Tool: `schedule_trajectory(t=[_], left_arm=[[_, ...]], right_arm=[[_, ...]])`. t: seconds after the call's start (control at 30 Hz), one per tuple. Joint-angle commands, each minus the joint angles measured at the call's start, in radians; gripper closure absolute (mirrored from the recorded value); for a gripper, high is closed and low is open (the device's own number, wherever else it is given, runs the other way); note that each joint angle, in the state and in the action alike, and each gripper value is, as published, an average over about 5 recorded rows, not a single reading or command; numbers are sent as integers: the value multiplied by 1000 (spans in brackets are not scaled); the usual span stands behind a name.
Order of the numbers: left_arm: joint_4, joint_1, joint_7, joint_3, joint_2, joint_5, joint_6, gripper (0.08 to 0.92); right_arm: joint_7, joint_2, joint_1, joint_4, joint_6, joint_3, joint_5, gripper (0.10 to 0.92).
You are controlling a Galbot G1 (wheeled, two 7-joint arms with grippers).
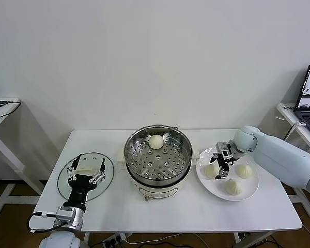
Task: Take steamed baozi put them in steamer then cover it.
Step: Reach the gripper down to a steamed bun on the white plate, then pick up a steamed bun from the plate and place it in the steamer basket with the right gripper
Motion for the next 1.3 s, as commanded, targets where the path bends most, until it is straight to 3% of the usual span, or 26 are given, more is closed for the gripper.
schedule_trajectory(t=[0.03, 0.2, 0.37, 0.6, 0.97, 1.3], left_arm=[[-2, 1, 0, 0, 0, 1, -1, 177], [-5, 4, 0, 2, 0, 2, -1, 177], [-5, 4, -1, 2, 0, 3, -1, 177], [-7, 7, -1, 2, 2, 6, 0, 177], [-11, 5, -2, 8, 5, 11, 3, 177], [-32, 12, -3, 2, 15, 11, 5, 177]], right_arm=[[0, 25, -8, -23, 4, 10, -35, 203], [-1, 27, -8, -28, 6, 13, -44, 231], [-4, 27, -11, -29, 8, 13, -54, 331], [-21, -2, 1, -4, 0, 14, -29, 348], [-56, -203, 343, 226, -82, -247, 214, 372], [-63, -216, 842, 472, -252, -629, 469, 363]])
